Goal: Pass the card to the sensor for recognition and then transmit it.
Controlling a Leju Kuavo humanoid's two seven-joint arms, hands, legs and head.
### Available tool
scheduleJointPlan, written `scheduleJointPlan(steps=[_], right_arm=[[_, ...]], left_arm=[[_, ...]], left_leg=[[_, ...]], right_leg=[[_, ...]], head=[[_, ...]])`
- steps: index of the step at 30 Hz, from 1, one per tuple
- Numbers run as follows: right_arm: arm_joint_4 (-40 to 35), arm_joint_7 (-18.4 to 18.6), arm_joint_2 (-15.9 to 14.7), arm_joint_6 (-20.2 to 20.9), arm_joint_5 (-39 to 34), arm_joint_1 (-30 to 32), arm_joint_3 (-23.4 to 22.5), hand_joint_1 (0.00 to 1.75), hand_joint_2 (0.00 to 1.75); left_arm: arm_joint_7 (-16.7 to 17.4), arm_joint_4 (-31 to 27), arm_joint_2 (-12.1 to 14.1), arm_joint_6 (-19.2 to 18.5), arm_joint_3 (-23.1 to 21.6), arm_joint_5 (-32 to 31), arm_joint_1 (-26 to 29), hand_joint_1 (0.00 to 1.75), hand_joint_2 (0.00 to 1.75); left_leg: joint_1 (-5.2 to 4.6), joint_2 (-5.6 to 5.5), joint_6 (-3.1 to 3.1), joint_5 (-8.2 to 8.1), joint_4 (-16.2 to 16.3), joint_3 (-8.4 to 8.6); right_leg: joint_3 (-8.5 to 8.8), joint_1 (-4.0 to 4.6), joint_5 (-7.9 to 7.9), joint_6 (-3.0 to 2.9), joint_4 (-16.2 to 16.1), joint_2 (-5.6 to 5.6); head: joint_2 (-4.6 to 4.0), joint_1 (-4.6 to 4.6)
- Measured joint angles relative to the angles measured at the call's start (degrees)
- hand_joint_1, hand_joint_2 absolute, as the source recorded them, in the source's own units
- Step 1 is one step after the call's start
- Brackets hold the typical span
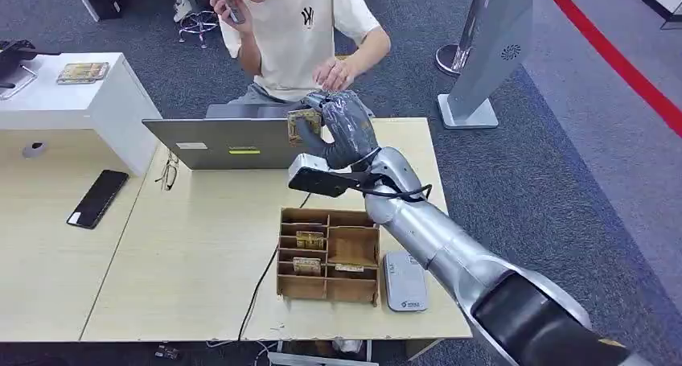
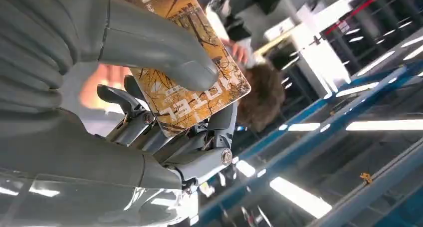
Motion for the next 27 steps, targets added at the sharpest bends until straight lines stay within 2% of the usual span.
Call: scheduleJointPlan(steps=[3, 12, 15, 17, 20, 21, 22, 23, 24, 27], right_arm=[[3.33, 1.24, 1.18, -2.83, 2.53, -1.82, 0.67, 1.75, 1.75], [11.82, 4.02, 4.09, -6.49, 6.90, -6.01, 2.29, 1.75, 1.75], [13.29, 5.75, 4.52, -7.62, 11.59, -6.86, 2.71, 1.75, 1.75], [13.61, 6.40, 4.65, -7.78, 15.35, -6.95, 2.64, 1.48, 1.75], [14.16, 6.36, 5.05, -7.78, 18.96, -6.92, 1.53, 1.43, 1.75], [14.31, 6.31, 5.18, -7.78, 20.42, -6.91, 0.92, 0.51, 1.75], [14.42, 6.29, 5.31, -7.78, 21.93, -6.86, 0.32, 0.16, 1.75], [14.60, 6.36, 5.40, -7.78, 23.73, -6.73, -0.43, 0.16, 1.75], [14.75, 6.51, 5.51, -7.78, 24.89, -6.60, -1.05, 0.00, 1.75], [15.25, 6.75, 5.68, -7.78, 27.31, -6.18, -2.51, 0.00, 1.75]], left_arm=[[0.37, 0.00, -0.02, -0.11, 0.00, -0.48, -0.20, 0.00, 0.00], [0.87, 0.00, -0.04, -0.55, -0.07, -1.44, -0.75, 0.00, 0.00], [0.94, 0.00, -0.07, -0.55, -0.09, -1.84, -0.87, 0.00, 0.00], [0.96, 0.00, -0.09, -0.55, -0.09, -1.99, -0.87, 0.00, 0.00], [0.96, 0.00, -0.13, -0.55, -0.09, -2.21, -0.88, 0.00, 0.00], [0.96, 0.00, -0.13, -0.55, -0.09, -2.23, -0.88, 0.00, 0.00], [0.96, 0.00, -0.13, -0.55, -0.09, -2.23, -0.88, 0.00, 0.00], [1.00, 0.00, -0.13, -0.57, -0.09, -2.29, -0.87, 0.00, 0.00], [1.03, 0.00, -0.13, -0.59, -0.09, -2.38, -0.87, 0.00, 0.00], [1.05, 0.00, -0.13, -0.66, -0.09, -2.51, -0.86, 0.00, 0.00]], left_leg=[[0.00, 0.00, 0.00, 0.00, 0.00, 0.01], [0.00, 0.00, -0.01, 0.01, 0.00, 0.01], [0.00, 0.00, -0.01, 0.01, 0.00, 0.01], [0.00, 0.00, -0.01, 0.01, 0.00, 0.01], [0.00, 0.00, -0.01, 0.01, 0.00, 0.01], [0.00, 0.00, -0.01, 0.01, 0.00, 0.01], [0.00, 0.00, -0.01, 0.01, 0.00, 0.01], [0.00, 0.00, -0.01, 0.01, 0.00, 0.01], [0.00, 0.00, -0.01, 0.01, 0.00, 0.01], [0.00, -0.01, -0.01, 0.01, 0.00, 0.01]], right_leg=[[0.00, 0.00, 0.00, 0.00, 0.00, 0.00], [0.00, 0.00, 0.00, 0.00, 0.00, 0.01], [0.00, 0.00, 0.00, 0.00, 0.00, 0.00], [0.00, 0.00, 0.00, 0.00, 0.00, 0.01], [-0.01, 0.00, 0.00, 0.00, 0.00, 0.00], [-0.01, 0.00, 0.00, 0.00, 0.00, 0.00], [-0.01, 0.00, 0.00, 0.00, 0.00, 0.00], [-0.01, 0.00, 0.00, 0.00, 0.00, 0.00], [-0.01, 0.00, 0.00, 0.00, 0.00, 0.00], [-0.01, 0.00, 0.00, 0.00, 0.00, 0.00]], head=[[0.00, -0.02], [0.00, -0.02], [0.00, -0.02], [0.00, -0.02], [0.00, -0.02], [0.00, -0.02], [0.00, -0.02], [0.00, 0.00], [0.00, -0.02], [0.00, -0.02]])
